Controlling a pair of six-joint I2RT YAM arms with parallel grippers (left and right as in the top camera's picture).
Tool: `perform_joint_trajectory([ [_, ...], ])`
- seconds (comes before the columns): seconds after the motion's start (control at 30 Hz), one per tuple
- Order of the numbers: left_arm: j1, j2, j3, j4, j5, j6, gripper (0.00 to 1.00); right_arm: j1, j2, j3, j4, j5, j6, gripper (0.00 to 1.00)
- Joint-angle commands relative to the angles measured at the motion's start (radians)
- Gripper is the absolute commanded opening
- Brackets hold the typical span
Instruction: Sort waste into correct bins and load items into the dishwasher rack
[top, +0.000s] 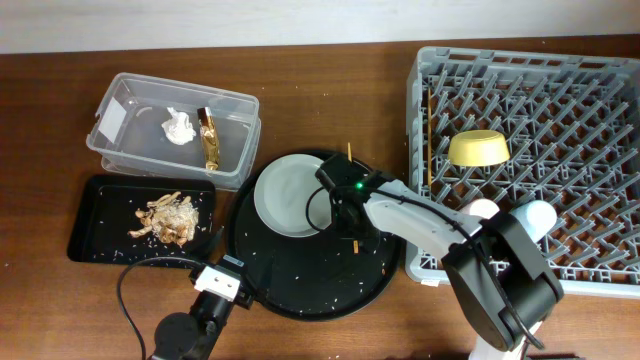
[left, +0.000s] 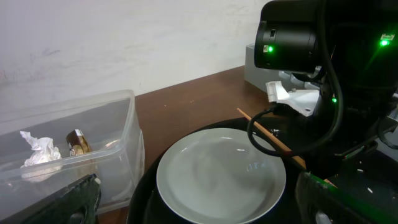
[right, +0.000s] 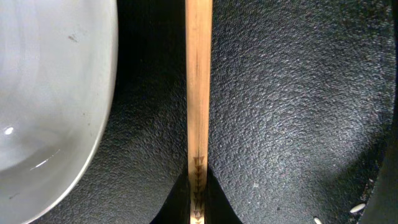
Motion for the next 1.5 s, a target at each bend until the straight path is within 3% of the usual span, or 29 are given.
perform_joint_trajectory([
  [0.0, 0.007, -0.009, -0.003, -0.004, 0.011, 0.013, 0.99, -0.038, -0.057, 0.0, -0.045, -0.024, -0.027, 0.04],
  [0.13, 0.007, -0.009, -0.003, -0.004, 0.011, 0.013, 0.99, -0.12, -0.264, 0.043, -0.075, 0.005, -0.167, 0.04],
  [0.27, 0.007, -0.009, -0.003, -0.003, 0.011, 0.013, 0.99, -0.28, -0.458, 0.048, -0.075, 0.132, -0.187, 0.04],
  [0.4, 0.007, -0.009, -0.003, -0.004, 0.011, 0.013, 0.99, -0.406, -0.438, 0.04, -0.073, 0.13, -0.277, 0.04],
  [0.5, 0.007, -0.009, -0.003, -0.003, 0.011, 0.013, 0.99, -0.421, -0.348, 0.038, -0.072, 0.13, -0.333, 0.06],
  [0.53, 0.007, -0.009, -0.003, -0.004, 0.011, 0.013, 0.99, -0.421, -0.333, 0.039, -0.074, 0.13, -0.351, 0.32],
  [0.57, 0.007, -0.009, -0.003, -0.003, 0.011, 0.013, 0.99, -0.417, -0.332, 0.039, -0.077, 0.128, -0.351, 0.42],
  [0.7, 0.007, -0.009, -0.003, -0.003, 0.011, 0.013, 0.99, -0.369, -0.382, 0.045, -0.08, -0.12, -0.32, 0.57],
  [0.83, 0.007, -0.009, -0.003, -0.004, 0.011, 0.013, 0.99, -0.216, -0.372, 0.045, -0.076, -0.209, -0.199, 0.56],
  [1.0, 0.007, -0.009, -0.003, -0.003, 0.011, 0.013, 0.99, -0.03, -0.2, 0.043, 0.026, -0.076, 0.066, 0.56],
  [1.2, 0.007, -0.009, -0.003, -0.003, 0.011, 0.013, 0.99, -0.048, -0.009, 0.043, 0.113, -0.084, 0.227, 0.52],
  [1.4, 0.007, -0.009, -0.003, -0.004, 0.011, 0.013, 0.99, -0.05, 0.047, 0.043, 0.126, -0.113, 0.225, 0.29],
  [1.47, 0.007, -0.009, -0.003, -0.004, 0.011, 0.013, 0.99, -0.05, 0.047, 0.043, 0.109, -0.072, 0.211, 0.08],
])
